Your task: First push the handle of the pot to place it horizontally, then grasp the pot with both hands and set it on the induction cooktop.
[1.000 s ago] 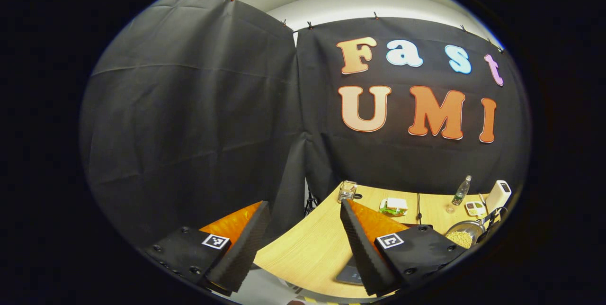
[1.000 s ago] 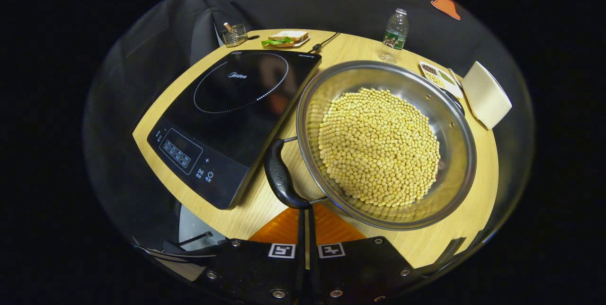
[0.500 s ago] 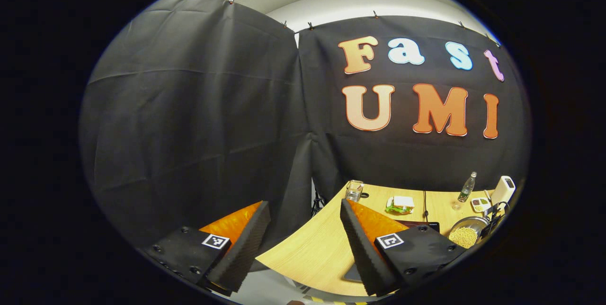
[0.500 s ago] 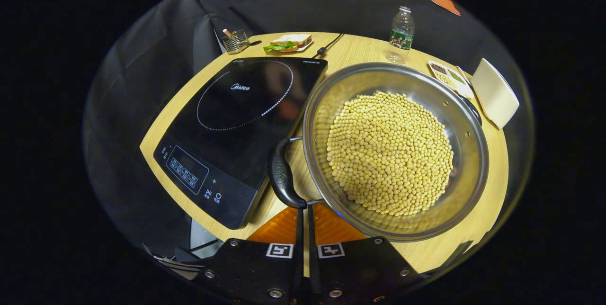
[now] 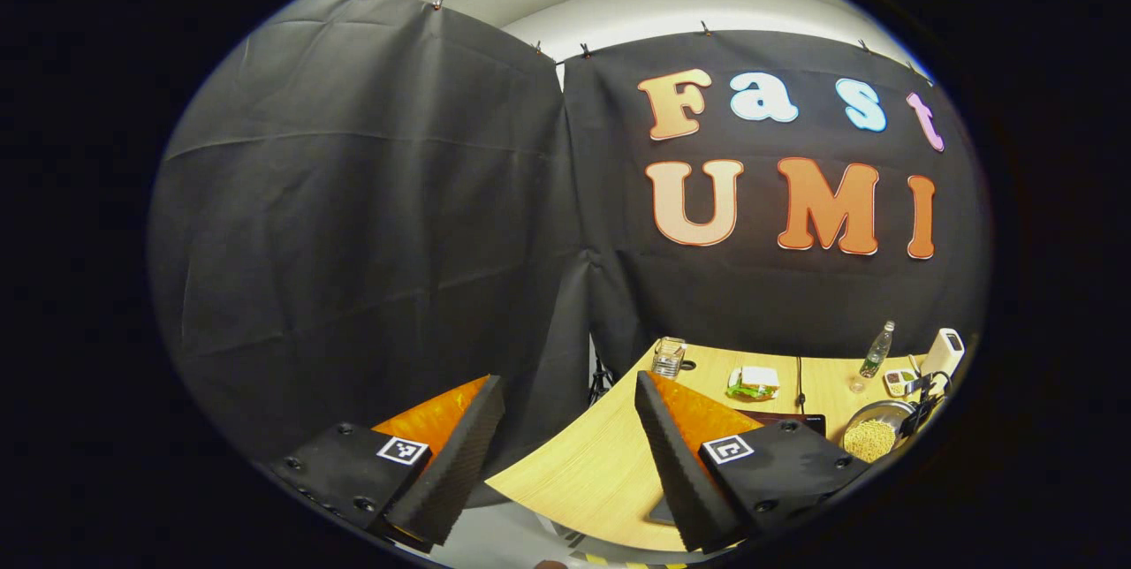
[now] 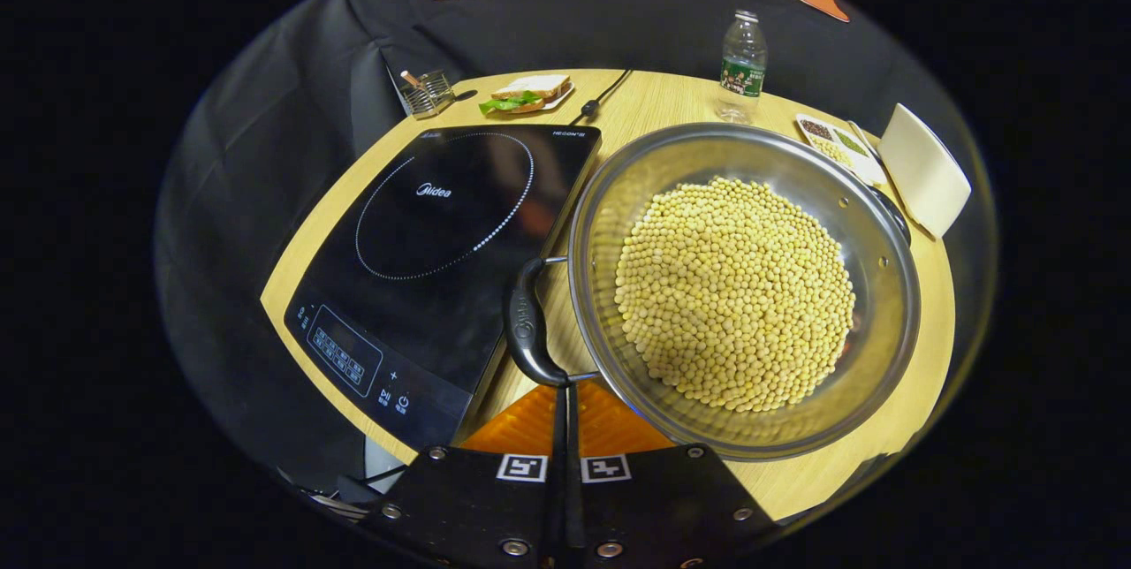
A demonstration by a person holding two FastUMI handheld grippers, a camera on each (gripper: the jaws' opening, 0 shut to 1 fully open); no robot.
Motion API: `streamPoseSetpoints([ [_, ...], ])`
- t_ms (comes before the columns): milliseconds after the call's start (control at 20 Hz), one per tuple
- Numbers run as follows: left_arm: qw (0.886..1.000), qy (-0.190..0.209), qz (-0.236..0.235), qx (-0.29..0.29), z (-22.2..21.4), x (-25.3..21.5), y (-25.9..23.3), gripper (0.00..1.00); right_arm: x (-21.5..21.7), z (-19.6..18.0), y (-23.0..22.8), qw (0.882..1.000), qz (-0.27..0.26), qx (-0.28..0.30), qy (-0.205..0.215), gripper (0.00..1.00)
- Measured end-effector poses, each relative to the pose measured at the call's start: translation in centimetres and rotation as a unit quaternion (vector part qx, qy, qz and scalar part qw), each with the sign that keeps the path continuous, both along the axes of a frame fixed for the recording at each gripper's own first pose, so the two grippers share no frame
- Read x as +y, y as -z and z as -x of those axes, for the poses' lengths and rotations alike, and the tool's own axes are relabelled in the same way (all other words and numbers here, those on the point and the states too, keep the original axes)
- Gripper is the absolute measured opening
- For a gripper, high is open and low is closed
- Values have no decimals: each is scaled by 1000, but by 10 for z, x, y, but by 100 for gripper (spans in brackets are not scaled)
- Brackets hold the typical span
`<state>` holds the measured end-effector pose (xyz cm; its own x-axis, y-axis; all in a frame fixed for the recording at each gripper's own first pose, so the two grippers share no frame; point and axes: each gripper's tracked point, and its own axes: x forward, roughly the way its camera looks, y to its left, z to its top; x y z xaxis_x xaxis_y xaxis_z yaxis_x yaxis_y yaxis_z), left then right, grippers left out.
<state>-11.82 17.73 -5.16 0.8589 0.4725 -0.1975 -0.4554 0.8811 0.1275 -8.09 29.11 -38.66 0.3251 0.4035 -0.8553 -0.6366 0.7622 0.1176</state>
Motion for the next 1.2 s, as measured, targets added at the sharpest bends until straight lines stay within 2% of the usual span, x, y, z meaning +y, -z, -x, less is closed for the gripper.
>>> streamPoseSetpoints([
  [750, 1000, -19, 6, 6, 13, 16, 7, 98, 24, -41, -3, 998, -45, 1, 50, 0],
  [1100, 1000, -14, 9, 18, 8, 14, 19, 97, 39, -57, -5, 996, -61, 0, 57, 0],
  [1200, 999, -2, 19, 26, 3, 6, 28, 98, 43, -61, -5, 996, -65, 1, 61, 0],
])
